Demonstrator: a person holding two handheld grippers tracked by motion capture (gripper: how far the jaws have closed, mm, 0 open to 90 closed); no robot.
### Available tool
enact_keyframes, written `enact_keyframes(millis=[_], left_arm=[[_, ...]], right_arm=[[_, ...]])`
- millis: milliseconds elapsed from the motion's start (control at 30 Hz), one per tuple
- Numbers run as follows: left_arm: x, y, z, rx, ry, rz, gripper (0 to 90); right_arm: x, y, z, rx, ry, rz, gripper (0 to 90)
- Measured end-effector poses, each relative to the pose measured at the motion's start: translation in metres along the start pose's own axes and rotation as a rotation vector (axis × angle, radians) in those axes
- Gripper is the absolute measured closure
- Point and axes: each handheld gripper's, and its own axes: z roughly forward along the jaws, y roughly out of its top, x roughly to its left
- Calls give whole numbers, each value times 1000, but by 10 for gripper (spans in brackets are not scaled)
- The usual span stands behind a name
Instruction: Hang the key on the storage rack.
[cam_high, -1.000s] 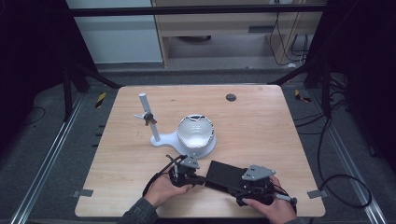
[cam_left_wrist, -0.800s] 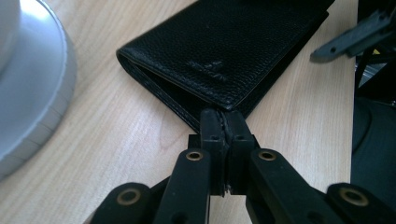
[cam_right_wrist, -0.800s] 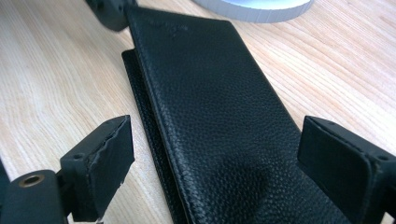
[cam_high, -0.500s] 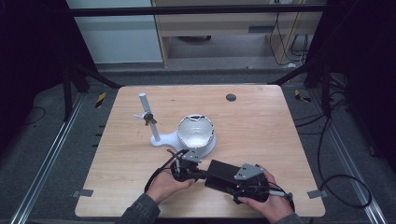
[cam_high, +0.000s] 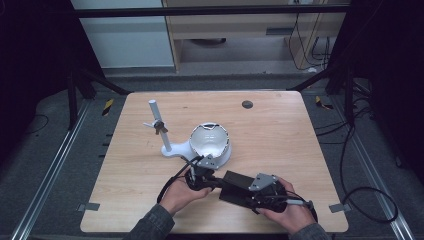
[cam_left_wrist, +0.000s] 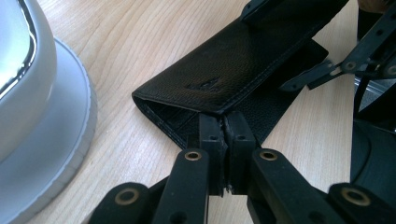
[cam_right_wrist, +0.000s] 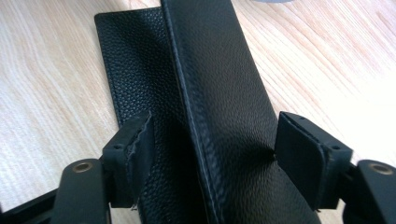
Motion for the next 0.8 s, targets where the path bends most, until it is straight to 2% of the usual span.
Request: enact_keyframes(millis=[133, 233, 267, 300, 367, 433, 533, 633, 800], left_arm=[[-1, 3, 1, -2, 1, -1, 874], [-2, 3, 1, -7, 2, -6, 863], [-2, 3, 0, -6, 2, -6, 852], [-3, 3, 0, -7, 6, -5, 841], [-3, 3, -1, -11, 25, -11, 799], [-3, 2, -3, -16, 43, -16, 718], [-3, 1, -6, -19, 65, -22, 636], [-2, 0, -10, -15, 82, -16, 603], [-1, 0, -15, -17, 97, -12, 563]], right_arm=[[1, 6, 3, 37, -23, -41, 390], [2, 9, 4, 60, -64, -89, 522], [2, 10, 4, 69, -84, -109, 604], [2, 11, 4, 77, -95, -120, 634], [1, 12, 3, 84, -122, -146, 715], [-1, 13, 2, 86, -148, -168, 798], [-7, 16, -2, 85, -149, -178, 838], [-12, 17, -4, 85, -144, -184, 841], [-20, 17, -12, 56, -146, -165, 842]])
